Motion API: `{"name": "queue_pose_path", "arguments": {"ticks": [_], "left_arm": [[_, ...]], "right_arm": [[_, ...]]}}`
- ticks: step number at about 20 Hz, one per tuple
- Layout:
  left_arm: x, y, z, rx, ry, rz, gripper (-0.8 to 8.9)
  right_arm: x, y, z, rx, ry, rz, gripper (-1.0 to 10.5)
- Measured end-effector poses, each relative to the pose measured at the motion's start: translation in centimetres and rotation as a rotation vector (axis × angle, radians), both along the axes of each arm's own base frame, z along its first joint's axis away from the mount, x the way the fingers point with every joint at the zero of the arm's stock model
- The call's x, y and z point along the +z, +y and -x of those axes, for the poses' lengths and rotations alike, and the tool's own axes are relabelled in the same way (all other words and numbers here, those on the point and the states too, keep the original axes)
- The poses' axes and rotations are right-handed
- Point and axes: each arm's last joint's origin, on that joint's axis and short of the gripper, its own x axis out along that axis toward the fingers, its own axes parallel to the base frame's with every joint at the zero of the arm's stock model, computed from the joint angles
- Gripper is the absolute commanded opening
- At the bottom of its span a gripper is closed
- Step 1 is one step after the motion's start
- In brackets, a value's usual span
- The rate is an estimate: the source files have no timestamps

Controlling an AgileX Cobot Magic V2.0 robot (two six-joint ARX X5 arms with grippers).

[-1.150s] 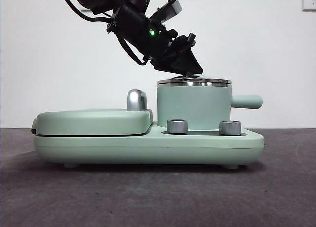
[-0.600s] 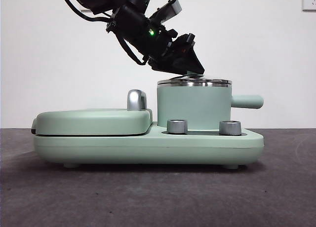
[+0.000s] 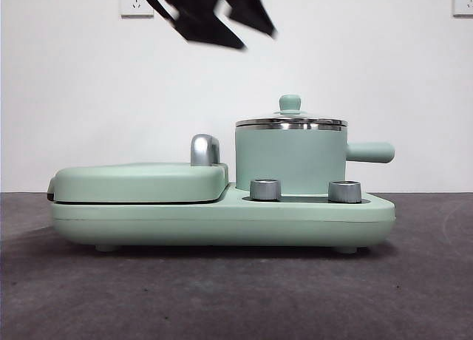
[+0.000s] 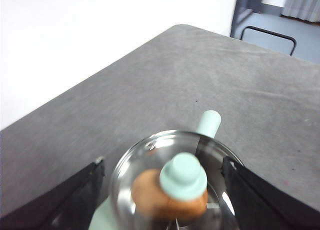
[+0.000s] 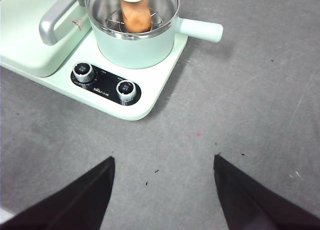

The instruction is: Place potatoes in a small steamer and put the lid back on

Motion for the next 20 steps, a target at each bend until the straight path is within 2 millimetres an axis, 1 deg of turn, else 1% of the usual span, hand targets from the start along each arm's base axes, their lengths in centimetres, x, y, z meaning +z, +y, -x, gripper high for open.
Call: {"name": "queue_pose_path", "arguments": {"ticks": [2,4,7,9,11,14,17,19,20], "left_arm": [[1.9,2.6,1.5,0.025,0.045,0.0,3.83],[3.6,4.8,3.4,0.061,0.082,-0.01,3.83],[6.0,8.0,7.2,0.098,0.107,-0.034,3.83],[6.5,10.0,9.9,0.126,0.108,-0.041,3.83],[5.5,11.7,12.2,0.163,0.121,-0.044,3.83],[2.7,13.8,15.6,0.224,0.174,-0.033,3.82],[0.3,14.9,19.1,0.257,0.21,0.007,3.8],[-1.0,15.3,20.4,0.28,0.237,0.033,3.8],[-1.5,15.4,20.8,0.29,0.258,0.042,3.79]], "right_arm": [[0.0,0.0,0.0,0.001,-0.004,-0.002,3.1],[0.1,0.1,-0.1,0.015,-0.01,-0.017,3.1],[0.2,0.2,-0.1,0.04,-0.016,-0.041,3.1],[0.2,0.2,-0.1,0.045,-0.015,-0.044,3.1],[0.2,0.2,-0.1,0.045,-0.015,-0.044,3.1],[0.2,0.3,-0.1,0.062,-0.011,-0.055,3.1],[0.2,0.3,-0.1,0.067,-0.012,-0.053,3.1],[0.2,0.3,-0.2,0.067,-0.009,-0.051,3.1],[0.2,0.4,-0.3,0.067,-0.005,-0.05,3.1]]}}
